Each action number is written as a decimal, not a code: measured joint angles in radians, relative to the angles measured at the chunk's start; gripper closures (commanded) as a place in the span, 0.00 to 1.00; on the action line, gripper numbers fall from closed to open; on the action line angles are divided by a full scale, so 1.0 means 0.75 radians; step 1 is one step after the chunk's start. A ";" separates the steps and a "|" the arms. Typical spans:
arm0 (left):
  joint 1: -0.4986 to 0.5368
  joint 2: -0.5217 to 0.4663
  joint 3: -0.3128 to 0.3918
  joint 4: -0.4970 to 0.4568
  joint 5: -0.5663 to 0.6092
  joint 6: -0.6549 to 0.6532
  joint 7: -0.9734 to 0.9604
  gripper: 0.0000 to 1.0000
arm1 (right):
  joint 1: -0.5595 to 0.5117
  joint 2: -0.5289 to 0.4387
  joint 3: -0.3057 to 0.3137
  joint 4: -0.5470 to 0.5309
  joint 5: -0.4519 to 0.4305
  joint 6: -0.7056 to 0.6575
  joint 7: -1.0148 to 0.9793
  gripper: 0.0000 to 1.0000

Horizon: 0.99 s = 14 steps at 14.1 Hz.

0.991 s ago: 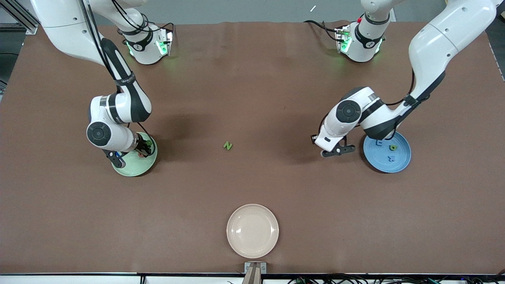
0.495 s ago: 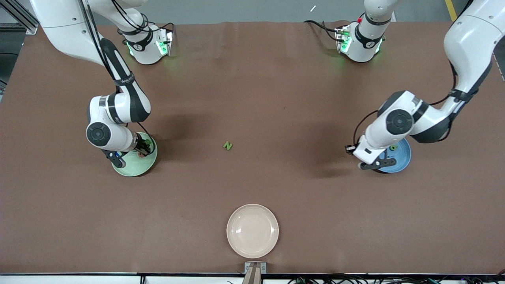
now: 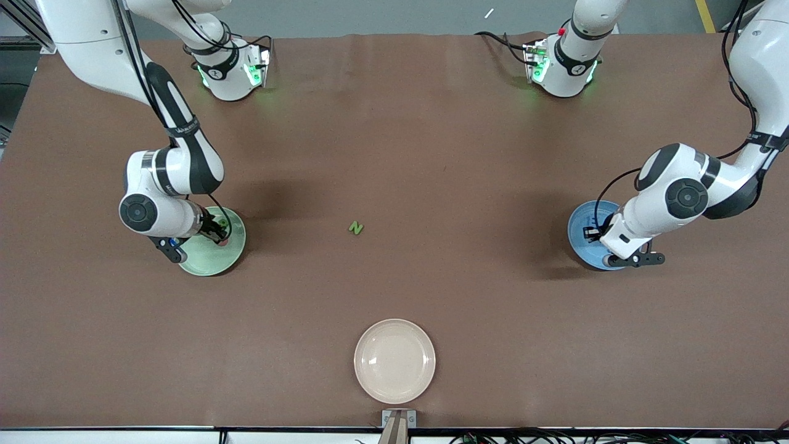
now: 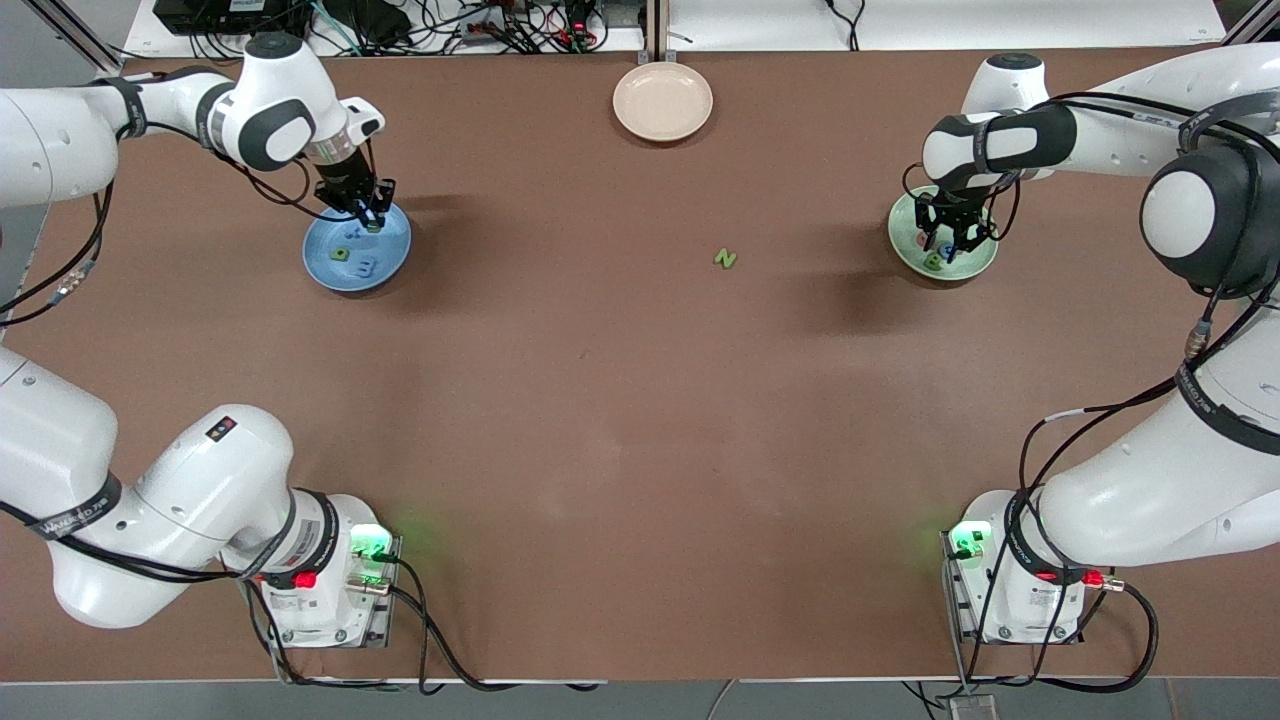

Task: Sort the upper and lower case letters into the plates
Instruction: 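Release the green p into the blue plate while the right gripper reaches N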

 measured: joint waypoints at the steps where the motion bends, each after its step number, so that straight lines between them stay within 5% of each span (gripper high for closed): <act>1: 0.000 0.005 0.017 0.000 0.005 0.004 0.014 0.87 | 0.001 -0.005 0.002 0.034 0.000 -0.072 0.000 0.00; 6: -0.001 0.042 0.052 -0.005 0.043 0.029 0.019 0.87 | 0.041 -0.048 0.027 0.392 0.095 -0.530 0.079 0.00; 10: -0.006 0.047 0.062 -0.005 0.046 0.074 0.019 0.83 | 0.239 -0.048 0.042 0.457 0.131 -0.508 0.343 0.00; 11: -0.006 0.047 0.065 -0.005 0.046 0.079 0.019 0.73 | 0.281 -0.047 0.044 0.459 0.134 -0.480 0.410 0.00; 12: -0.006 0.047 0.067 -0.004 0.046 0.081 0.019 0.56 | 0.317 -0.046 0.044 0.461 0.139 -0.446 0.475 0.00; 13: -0.006 0.047 0.067 -0.004 0.046 0.082 0.019 0.27 | 0.346 -0.045 0.044 0.461 0.146 -0.411 0.537 0.00; 14: -0.007 0.047 0.067 -0.002 0.046 0.083 0.019 0.14 | 0.370 -0.042 0.044 0.461 0.153 -0.376 0.593 0.00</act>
